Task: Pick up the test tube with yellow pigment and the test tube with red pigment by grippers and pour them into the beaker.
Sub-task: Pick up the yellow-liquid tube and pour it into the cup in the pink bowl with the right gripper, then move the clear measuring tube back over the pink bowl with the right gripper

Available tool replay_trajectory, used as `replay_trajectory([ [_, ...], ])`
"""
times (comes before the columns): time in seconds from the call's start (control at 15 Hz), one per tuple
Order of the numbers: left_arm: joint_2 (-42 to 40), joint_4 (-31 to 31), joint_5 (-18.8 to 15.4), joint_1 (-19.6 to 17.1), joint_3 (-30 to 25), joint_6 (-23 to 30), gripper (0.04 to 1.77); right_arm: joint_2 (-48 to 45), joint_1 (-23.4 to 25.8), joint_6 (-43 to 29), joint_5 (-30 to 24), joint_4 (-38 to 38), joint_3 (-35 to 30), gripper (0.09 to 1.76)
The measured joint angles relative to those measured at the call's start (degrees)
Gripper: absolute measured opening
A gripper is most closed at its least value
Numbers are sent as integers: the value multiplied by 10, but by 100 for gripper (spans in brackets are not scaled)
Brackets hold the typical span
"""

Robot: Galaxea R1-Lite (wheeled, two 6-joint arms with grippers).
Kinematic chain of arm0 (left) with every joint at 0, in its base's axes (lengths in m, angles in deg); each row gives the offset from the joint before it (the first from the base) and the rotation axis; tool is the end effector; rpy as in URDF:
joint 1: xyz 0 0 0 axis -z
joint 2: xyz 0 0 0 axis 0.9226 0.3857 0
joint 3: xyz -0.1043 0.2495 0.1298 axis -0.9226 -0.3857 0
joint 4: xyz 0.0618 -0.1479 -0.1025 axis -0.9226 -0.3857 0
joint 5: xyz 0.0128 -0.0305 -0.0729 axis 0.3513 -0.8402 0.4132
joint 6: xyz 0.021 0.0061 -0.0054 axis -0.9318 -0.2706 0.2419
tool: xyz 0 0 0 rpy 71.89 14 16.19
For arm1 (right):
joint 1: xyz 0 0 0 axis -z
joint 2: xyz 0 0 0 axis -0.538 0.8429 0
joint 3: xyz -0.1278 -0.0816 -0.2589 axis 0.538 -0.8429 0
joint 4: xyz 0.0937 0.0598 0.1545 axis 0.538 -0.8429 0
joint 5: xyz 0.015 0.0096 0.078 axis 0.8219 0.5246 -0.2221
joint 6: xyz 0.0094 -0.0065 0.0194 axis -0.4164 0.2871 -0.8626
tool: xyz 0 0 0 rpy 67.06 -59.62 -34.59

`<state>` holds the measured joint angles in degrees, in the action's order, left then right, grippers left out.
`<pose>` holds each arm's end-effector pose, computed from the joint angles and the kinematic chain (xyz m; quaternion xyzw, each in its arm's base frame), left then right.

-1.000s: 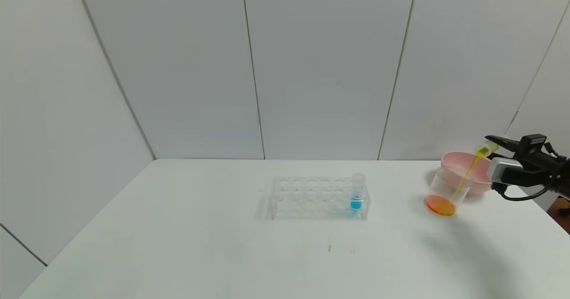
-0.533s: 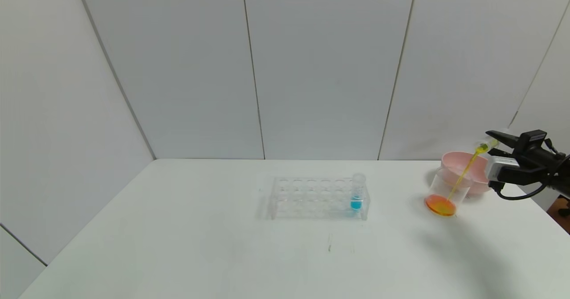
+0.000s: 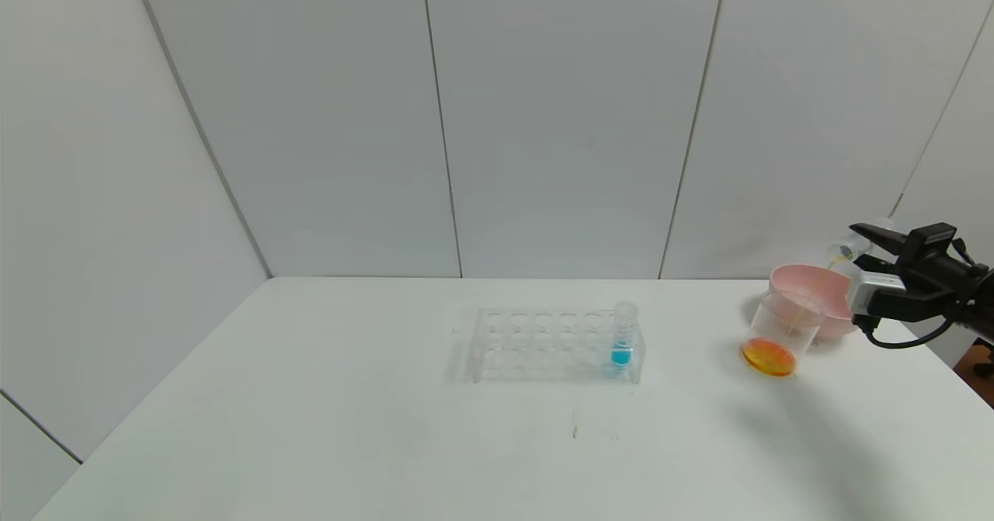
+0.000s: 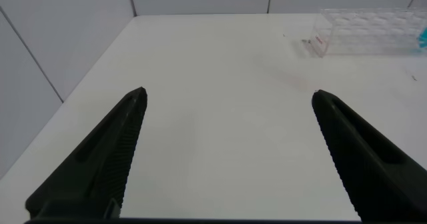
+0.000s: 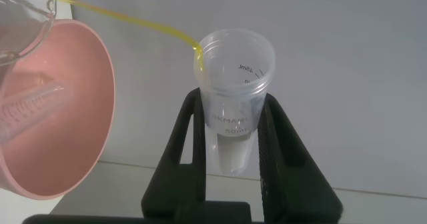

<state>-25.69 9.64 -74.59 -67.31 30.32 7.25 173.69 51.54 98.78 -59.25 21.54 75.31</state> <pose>-0.0228 0.0001 0.0755 -0.0014 -0.0005 0.0000 1.0000 0.3425 -0.1055 0.1420 -0.7377 -0.0823 0.0711 0.6664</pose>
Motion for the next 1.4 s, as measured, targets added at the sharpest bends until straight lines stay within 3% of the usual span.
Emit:
replay_trajectory([
  [0.47, 0, 0, 0, 0, 0, 0, 176, -1, -1, 12, 13, 1, 2, 52],
  [0.67, 0, 0, 0, 0, 0, 0, 176, -2, -3, -19, 26, -11, 6, 52],
  [0.8, 0, 0, 0, 0, 0, 0, 176, -4, -10, -139, 36, -44, 27, 52],
  [1.13, 0, 0, 0, 0, 0, 0, 176, -3, -19, -569, 90, -164, 99, 52],
  [1.4, 0, 0, 0, 0, 0, 0, 176, 13, -15, -854, 98, -181, 99, 52],
])
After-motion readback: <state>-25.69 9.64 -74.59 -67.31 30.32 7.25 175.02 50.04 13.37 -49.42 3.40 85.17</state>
